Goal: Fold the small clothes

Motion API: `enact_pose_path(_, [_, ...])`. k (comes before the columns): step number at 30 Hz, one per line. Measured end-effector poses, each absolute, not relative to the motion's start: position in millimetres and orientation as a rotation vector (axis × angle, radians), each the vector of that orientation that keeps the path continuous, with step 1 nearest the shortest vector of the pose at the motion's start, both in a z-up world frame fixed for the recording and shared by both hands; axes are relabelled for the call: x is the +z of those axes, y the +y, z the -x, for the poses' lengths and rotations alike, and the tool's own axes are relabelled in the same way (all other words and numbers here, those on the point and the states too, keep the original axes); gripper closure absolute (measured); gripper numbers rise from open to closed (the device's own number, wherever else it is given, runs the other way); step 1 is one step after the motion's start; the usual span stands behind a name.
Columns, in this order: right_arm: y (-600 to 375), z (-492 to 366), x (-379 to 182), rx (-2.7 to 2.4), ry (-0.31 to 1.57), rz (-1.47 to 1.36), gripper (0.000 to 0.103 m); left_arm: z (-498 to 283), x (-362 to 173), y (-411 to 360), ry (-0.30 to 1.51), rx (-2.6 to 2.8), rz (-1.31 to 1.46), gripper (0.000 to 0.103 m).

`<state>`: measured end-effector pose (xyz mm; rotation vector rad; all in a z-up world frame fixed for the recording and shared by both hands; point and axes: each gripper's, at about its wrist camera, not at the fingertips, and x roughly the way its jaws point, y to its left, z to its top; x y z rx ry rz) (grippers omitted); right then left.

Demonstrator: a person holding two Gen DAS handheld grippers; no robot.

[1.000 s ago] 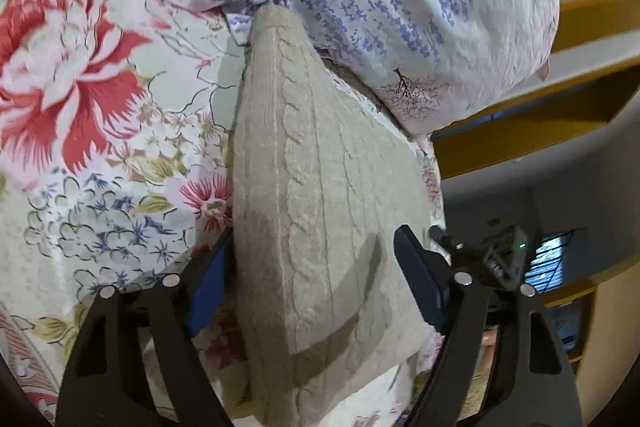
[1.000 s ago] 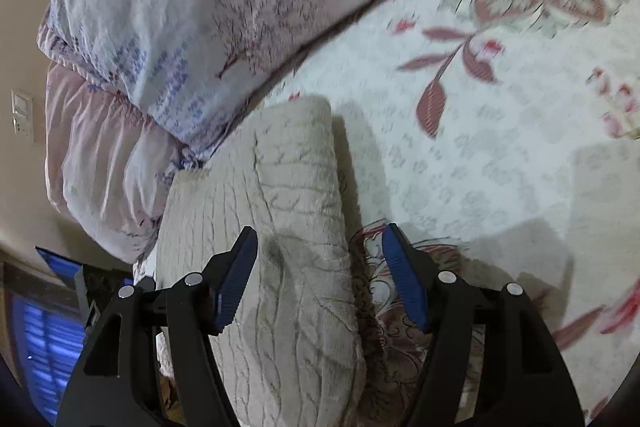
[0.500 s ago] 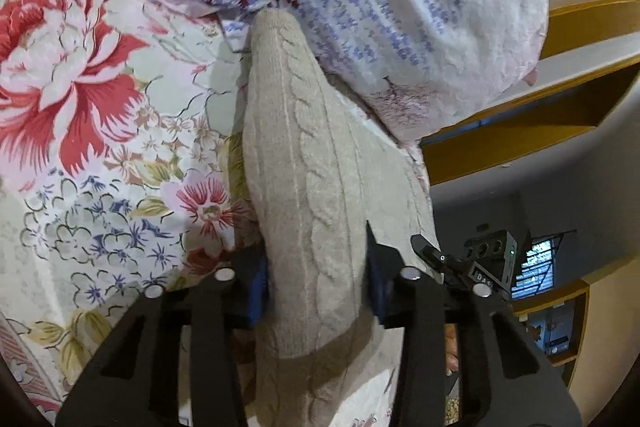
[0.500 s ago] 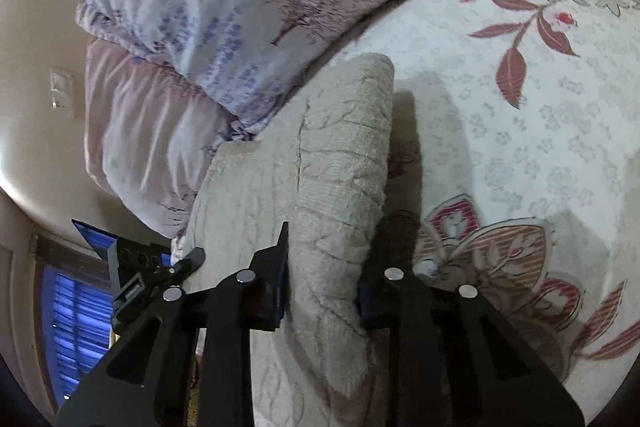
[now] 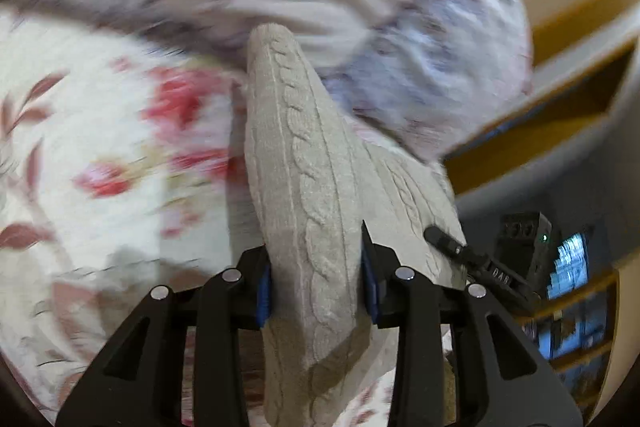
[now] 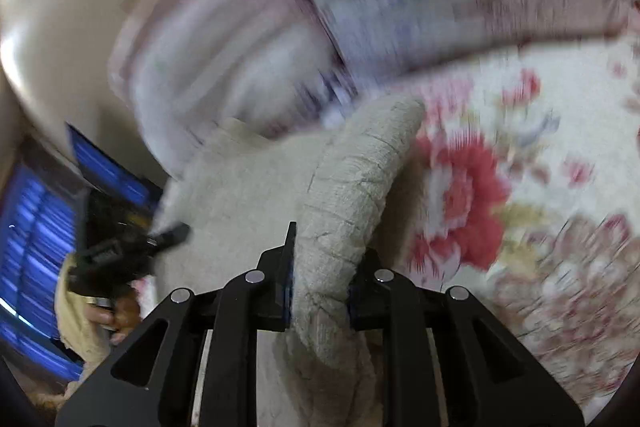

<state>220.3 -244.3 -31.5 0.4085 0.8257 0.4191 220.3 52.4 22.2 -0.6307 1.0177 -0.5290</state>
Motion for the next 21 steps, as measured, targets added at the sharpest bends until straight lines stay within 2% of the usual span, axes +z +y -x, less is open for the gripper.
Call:
enact_pose_path(2, [-241.9,-227.6,-50.0,0.367,0.881,-0.409,0.075,-225.1,4.0,57.4,1.049,-0.511,0.665,0.065])
enact_pose_path(3, [-245.1,-227.9,-53.4,0.368,0.878,-0.439,0.075,-225.2,-1.2,57.8,1.055,-0.505,0.672,0.062])
enact_pose_path(4, [-247.4,-226.4,-52.6,0.369,0.877,-0.457,0.074,-224.0,-2.6,58.8,1.05,-0.502,0.673,0.06])
enact_pose_path(9, [-267.9,-211.1,-37.8,0.327,0.833,-0.478,0.056,-222.2,8.5,59.7,1.018,-0.463,0.596,0.044])
enact_pose_path(11, [-271.4,-212.1,-41.1,0.318,0.851,-0.487,0.055,-222.6,7.9,59.1,1.022,-0.459,0.585,0.044])
enact_pose_path(16, [-260.0,-232.3,-63.9,0.413,0.94,-0.563,0.045,-226.0,-3.6,54.9,1.049,-0.488,0.613,0.042])
enact_pose_path(17, [-257.4,-235.6,-66.1,0.436,0.943,-0.583,0.045,-227.6,-5.0,53.4,1.051,-0.5,0.626,0.043])
enact_pose_path(18, [-253.9,-240.4,-68.5,0.467,0.951,-0.603,0.059,-229.6,-6.0,51.8,1.053,-0.511,0.636,0.044])
enact_pose_path(19, [-251.0,-242.9,-70.5,0.485,0.952,-0.604,0.066,-231.4,-6.7,50.3,1.052,-0.517,0.64,0.047])
enact_pose_path(21, [-248.3,-244.6,-69.4,0.516,0.929,-0.617,0.074,-233.5,-4.8,46.6,1.031,-0.512,0.634,0.06])
